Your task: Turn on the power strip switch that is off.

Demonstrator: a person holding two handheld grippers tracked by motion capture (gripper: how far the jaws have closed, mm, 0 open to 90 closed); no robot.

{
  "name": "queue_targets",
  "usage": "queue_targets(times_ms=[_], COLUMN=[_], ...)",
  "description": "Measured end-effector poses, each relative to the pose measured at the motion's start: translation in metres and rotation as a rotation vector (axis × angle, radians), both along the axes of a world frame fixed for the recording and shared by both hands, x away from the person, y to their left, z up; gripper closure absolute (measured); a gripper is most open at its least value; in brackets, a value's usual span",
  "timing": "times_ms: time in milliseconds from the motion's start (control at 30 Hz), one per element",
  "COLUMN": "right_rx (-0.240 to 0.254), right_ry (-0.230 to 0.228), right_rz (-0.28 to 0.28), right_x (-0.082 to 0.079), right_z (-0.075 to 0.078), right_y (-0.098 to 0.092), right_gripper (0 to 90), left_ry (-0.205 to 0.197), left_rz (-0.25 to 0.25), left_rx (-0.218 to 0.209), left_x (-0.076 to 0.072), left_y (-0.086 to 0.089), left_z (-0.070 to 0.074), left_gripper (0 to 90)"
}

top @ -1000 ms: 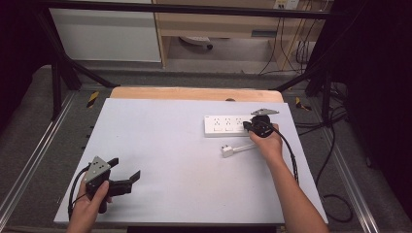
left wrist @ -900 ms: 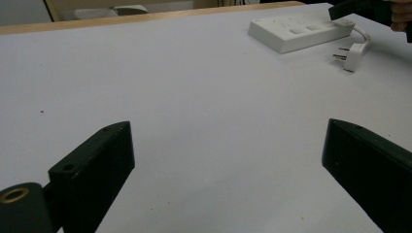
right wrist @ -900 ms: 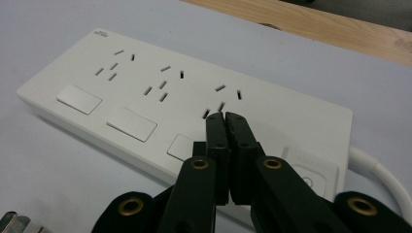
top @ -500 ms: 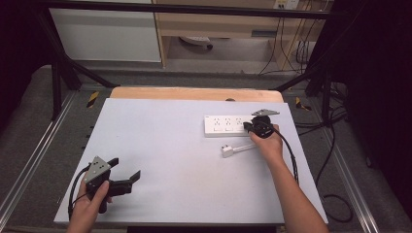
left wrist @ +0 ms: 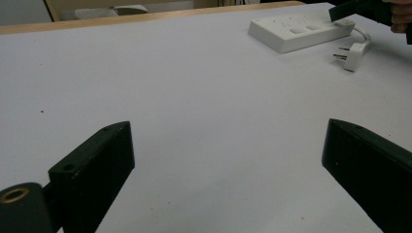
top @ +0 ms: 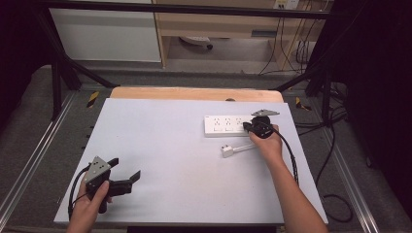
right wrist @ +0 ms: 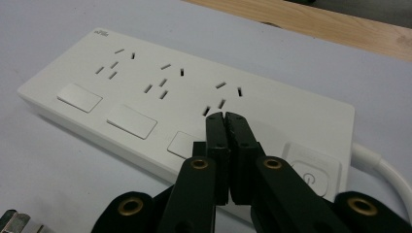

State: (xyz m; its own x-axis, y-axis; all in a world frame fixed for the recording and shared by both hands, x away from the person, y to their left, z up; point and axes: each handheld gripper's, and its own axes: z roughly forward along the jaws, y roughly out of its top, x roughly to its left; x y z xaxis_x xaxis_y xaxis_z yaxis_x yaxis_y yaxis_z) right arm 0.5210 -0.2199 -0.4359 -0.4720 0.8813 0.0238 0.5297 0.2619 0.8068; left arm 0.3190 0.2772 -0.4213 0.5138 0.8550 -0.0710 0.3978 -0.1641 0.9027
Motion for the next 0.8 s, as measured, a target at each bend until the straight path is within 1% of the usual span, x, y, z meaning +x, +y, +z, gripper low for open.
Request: queue_targets(times_ms=[300, 800], right_rx=[0.001, 0.003], right_ry=[0.003, -0.005], right_rz=[0.003, 0.002], right_x=[-0.0003, -0.0017], right_z=[-0.0005, -0.0015], right_y=[0.0005, 0.0015], right_gripper=[89.2, 89.0], left_ry=[0.001, 0.004], left_rz=[-0.001, -0.004], left_rx=[0.0, 0.003], left_x=[0.0, 0.0], left_y=[-0.0003, -0.0007], left_z=[-0.0001, -0.0003], left_gripper=[4.9, 5.0])
